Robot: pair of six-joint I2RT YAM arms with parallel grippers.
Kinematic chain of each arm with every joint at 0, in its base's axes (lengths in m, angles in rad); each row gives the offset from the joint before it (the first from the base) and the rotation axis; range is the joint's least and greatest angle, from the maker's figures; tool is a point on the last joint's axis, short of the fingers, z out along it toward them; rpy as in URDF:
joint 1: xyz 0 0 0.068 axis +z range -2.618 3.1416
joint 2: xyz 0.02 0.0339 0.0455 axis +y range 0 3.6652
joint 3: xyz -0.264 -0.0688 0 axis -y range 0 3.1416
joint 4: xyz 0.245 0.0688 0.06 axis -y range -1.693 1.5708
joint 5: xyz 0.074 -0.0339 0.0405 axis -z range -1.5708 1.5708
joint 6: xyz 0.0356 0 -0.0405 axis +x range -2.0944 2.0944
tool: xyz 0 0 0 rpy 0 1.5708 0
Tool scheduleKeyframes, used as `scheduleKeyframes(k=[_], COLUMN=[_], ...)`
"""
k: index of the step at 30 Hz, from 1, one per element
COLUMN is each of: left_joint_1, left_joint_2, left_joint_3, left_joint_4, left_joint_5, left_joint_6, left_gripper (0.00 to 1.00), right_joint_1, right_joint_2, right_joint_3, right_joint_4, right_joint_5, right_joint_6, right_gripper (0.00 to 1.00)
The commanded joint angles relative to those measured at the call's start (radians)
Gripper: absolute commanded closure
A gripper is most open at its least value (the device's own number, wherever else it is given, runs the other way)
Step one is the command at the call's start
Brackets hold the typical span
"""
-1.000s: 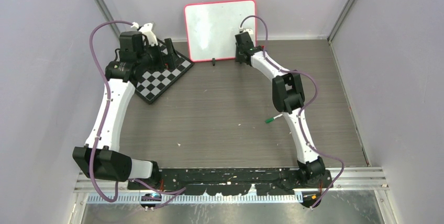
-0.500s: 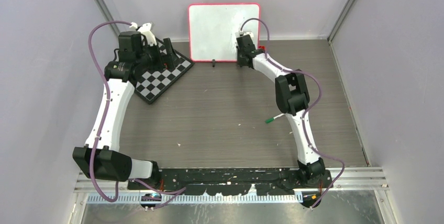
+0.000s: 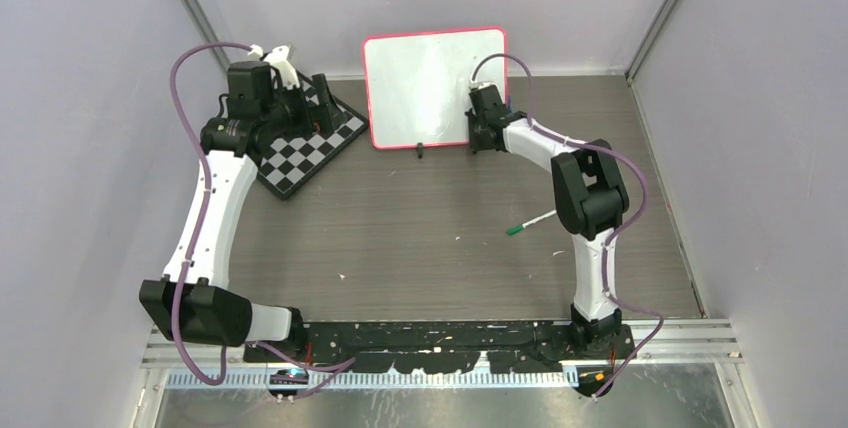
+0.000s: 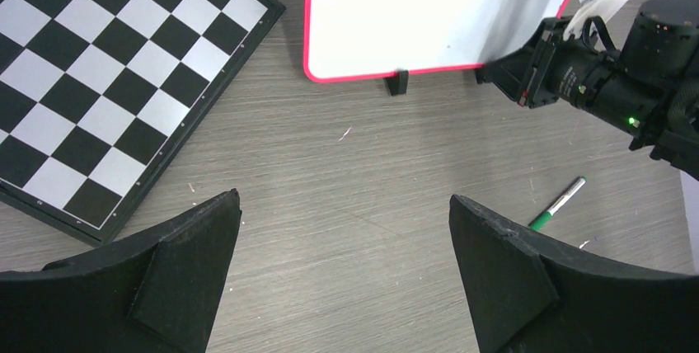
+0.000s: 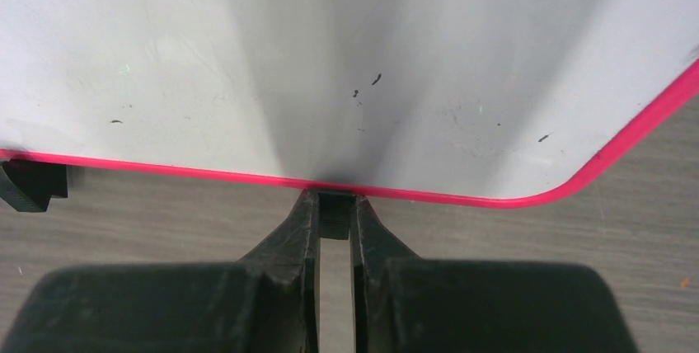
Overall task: Write a sentence on the whiteboard
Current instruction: Move the whiteboard to the center of the board.
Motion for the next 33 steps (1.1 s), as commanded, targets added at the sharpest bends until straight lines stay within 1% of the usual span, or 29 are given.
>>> scheduleKeyframes(k=[1,13,17,18,22,28,33], left_joint_1=[0.012,0.012,0.012,0.012,0.012,0.012,0.012], left_joint_2=[-0.034,-0.053,-0.057,-0.060,-0.067,-0.070,-0.070], left_joint_3=[-0.008,-0.036,-0.046,-0.049,-0.061,-0.062,-0.069], left_joint_4=[0.034,0.038,0.040,0.043,0.052,0.049,0.053], left_joint_5=[0.025,0.043,0.051,0.052,0.059,0.068,0.077], left_joint_6=[-0.004,-0.005,-0.007,-0.007,-0.007,-0.008,-0.008], left_gripper=[0.00,0.00,0.00,0.00,0.00,0.00,0.00], right_joint_1=[0.017,0.053,0.055,0.055,0.056,0.055,0.057], right_joint_2=[-0.125,-0.359,-0.453,-0.477,-0.570,-0.672,-0.708], right_joint_3=[-0.110,-0.423,-0.519,-0.543,-0.636,-0.739,-0.751], right_joint_4=[-0.001,-0.029,-0.046,-0.048,-0.062,-0.084,-0.099], right_joint_5=[-0.071,-0.138,-0.149,-0.182,-0.214,-0.246,-0.247], right_joint_6=[-0.045,-0.080,-0.109,-0.123,-0.166,-0.197,-0.209], right_gripper=[1.00,1.00,1.00,1.00,1.00,1.00,1.00])
